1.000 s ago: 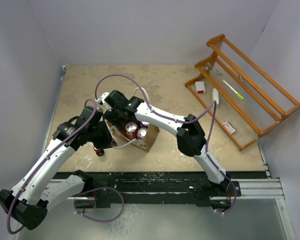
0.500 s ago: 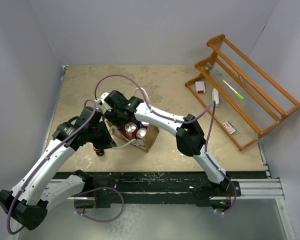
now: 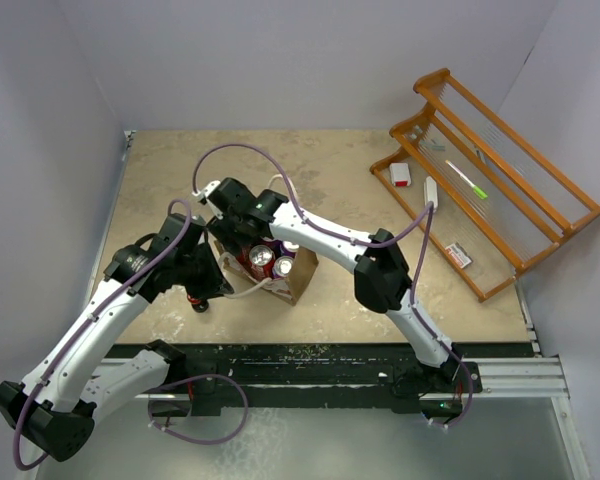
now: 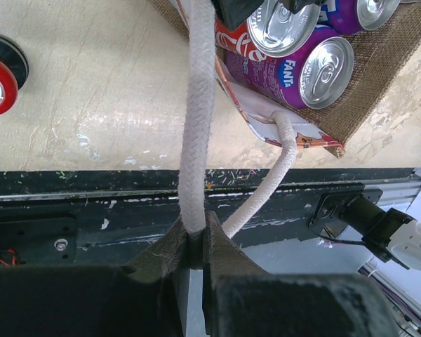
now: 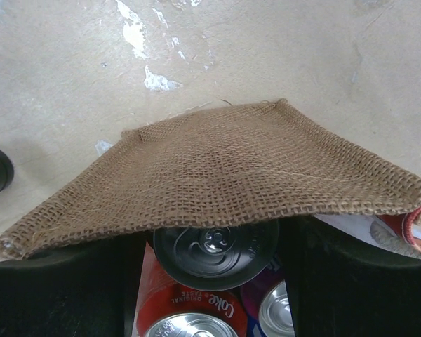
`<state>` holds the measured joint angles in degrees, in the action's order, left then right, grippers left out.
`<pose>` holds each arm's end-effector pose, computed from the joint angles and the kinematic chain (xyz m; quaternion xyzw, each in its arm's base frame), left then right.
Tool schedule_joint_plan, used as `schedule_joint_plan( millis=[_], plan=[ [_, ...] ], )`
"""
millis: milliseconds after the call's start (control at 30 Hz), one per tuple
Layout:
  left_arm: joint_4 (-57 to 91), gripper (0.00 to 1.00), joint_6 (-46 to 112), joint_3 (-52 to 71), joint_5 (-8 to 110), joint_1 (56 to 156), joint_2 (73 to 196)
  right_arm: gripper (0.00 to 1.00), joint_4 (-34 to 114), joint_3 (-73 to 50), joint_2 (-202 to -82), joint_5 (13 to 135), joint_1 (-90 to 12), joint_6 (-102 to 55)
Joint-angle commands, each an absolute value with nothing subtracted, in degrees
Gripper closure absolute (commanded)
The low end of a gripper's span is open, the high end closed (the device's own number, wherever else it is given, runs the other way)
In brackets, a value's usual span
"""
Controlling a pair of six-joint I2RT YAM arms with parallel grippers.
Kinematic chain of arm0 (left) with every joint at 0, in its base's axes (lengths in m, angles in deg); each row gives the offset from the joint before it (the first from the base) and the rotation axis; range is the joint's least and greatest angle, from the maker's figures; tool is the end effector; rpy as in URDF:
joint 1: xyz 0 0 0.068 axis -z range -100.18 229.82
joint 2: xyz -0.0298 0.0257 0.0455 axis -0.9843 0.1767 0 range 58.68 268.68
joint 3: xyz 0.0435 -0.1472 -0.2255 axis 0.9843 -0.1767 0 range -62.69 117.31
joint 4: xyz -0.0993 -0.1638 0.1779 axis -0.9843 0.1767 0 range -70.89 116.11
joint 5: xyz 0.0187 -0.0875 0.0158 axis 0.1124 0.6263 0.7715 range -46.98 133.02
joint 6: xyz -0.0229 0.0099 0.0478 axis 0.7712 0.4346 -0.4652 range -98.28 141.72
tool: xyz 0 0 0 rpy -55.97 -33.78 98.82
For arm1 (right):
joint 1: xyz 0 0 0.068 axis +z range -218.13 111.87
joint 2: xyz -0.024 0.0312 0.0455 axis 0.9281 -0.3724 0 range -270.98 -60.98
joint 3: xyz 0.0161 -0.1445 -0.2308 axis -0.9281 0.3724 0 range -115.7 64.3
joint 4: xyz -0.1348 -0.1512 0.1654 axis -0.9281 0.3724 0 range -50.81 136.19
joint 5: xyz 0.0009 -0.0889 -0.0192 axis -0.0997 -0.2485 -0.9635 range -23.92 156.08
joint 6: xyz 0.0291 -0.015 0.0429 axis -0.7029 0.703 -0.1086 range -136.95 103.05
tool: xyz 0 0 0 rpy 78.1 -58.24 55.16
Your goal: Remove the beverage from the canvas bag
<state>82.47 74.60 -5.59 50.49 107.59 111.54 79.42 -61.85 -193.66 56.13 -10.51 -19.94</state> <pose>0.1364 -0.0771 0.3081 -0.1922 0.9426 -0.2198 0.1619 0.2858 0.4393 0.2597 -0.3966 0.8375 0.1156 0.3576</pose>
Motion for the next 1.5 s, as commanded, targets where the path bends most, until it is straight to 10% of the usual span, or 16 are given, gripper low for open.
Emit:
schedule_joint_plan(
  millis=[0,633,1467],
  plan=[
    [82.32,1.00,73.88,-5.35,51.14,107.37,111.17,0.95,76.10,-64.80,-185.85,55.59,-10.75,-26.93],
    [83.18,1.00,71.96,-3.86,51.24,107.33,111.93,1.00,75.96,-62.12,-176.85,60.47,-17.77,-42.63],
    [80.07,1.00,72.14,-5.49,54.24,107.33,112.86,1.00,67.65,-25.02,-143.09,61.41,-22.16,-57.84]
  ],
)
